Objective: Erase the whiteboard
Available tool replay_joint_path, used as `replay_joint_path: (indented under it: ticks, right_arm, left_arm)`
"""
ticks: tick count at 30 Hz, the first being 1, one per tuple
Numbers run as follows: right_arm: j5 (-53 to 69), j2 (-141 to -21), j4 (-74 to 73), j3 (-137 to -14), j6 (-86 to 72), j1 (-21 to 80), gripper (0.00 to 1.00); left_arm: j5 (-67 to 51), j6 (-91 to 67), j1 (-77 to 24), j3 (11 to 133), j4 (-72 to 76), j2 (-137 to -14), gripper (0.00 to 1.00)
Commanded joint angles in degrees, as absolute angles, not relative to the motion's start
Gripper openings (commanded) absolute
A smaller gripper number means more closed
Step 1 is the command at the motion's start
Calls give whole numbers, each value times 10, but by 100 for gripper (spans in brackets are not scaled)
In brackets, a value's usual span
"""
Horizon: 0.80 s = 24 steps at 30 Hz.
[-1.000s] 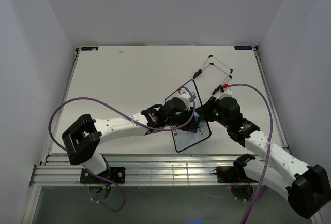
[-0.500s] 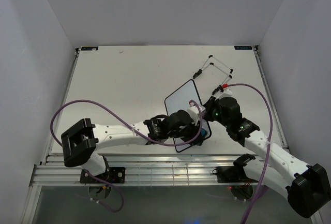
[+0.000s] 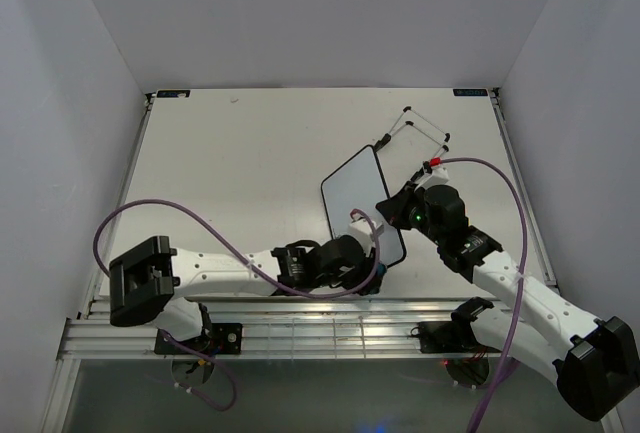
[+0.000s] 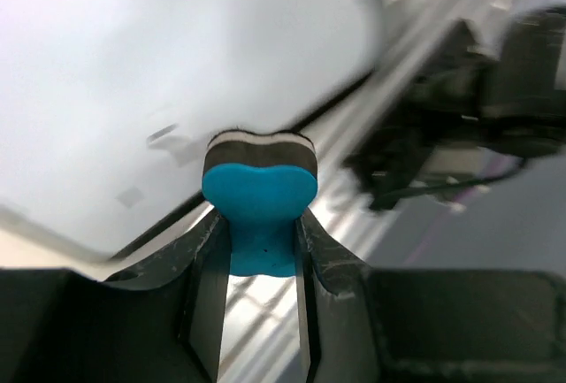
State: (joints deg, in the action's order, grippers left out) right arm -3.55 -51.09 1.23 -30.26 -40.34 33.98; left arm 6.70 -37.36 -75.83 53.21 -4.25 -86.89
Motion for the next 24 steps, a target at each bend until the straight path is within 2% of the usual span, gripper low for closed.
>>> replay_joint_path:
  ticks: [1, 5, 8, 11, 20, 24]
  right_arm:
    - [-55, -497, 50, -335, -399, 350, 8]
    - [-59, -497, 47, -330, -398, 350, 8]
    - [-54, -499, 48, -329, -398, 350, 8]
    - [-47, -499, 53, -326, -398, 350, 8]
    - [-21, -484, 84, -307, -414, 350, 8]
    - [-6, -481, 91, -308, -422, 350, 8]
  left_arm:
    - [170, -428, -729, 460, -44, -811, 0]
    - [197, -429, -728, 373, 46, -691, 0]
    - [199, -433, -708, 361, 41, -670, 0]
    - [189, -418, -697, 383, 23, -689, 0]
    - [98, -416, -639, 423, 95, -813, 0]
    - [37, -397, -640, 402, 179, -843, 0]
